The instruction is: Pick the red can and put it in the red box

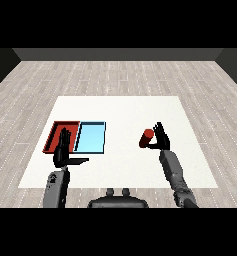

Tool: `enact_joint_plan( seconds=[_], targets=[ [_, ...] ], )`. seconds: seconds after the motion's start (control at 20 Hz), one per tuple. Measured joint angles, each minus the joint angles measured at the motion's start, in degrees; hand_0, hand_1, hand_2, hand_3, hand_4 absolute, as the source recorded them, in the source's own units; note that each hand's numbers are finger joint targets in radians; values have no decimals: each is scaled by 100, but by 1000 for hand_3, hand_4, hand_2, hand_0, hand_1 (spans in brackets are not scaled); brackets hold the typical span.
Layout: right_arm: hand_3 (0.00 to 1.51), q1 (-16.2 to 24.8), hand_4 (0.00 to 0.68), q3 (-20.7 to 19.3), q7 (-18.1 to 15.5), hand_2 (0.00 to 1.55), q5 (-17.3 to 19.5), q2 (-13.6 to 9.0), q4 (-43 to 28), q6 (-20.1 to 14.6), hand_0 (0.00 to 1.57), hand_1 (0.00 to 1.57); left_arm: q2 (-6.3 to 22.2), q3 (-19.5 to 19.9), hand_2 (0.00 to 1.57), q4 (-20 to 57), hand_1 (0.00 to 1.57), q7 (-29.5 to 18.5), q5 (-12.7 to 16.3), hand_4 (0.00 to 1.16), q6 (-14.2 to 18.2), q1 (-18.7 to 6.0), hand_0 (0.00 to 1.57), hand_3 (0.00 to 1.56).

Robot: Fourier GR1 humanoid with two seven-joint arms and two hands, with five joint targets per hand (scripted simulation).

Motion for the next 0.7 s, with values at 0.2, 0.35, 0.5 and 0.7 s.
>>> enact_joint_plan(
  seconds=[0.2, 0.35, 0.5, 0.7],
  targets=[
    [0, -133, 0, 5, 24, 0, -22, 7, 200, -17, 0, 0, -11, 35, 0, 101, 0, -65, 11, 0, -5, -32, 0, 0],
    [0, -235, 0, -5, -115, 0, -12, -21, 448, 33, 0, 0, -82, -47, 0, 39, 0, -64, -47, 0, 38, 38, 0, 0],
    [0, -207, 0, 54, -83, 0, -12, 45, 381, -12, 0, 0, -31, 6, 0, -43, 0, -70, 25, 0, -45, 129, 0, 0],
    [0, -430, 0, 38, -123, 0, -8, -2, 636, 21, 0, 0, -131, -57, 0, 116, 0, -123, -109, 0, 105, -10, 0, 0]
  ],
)
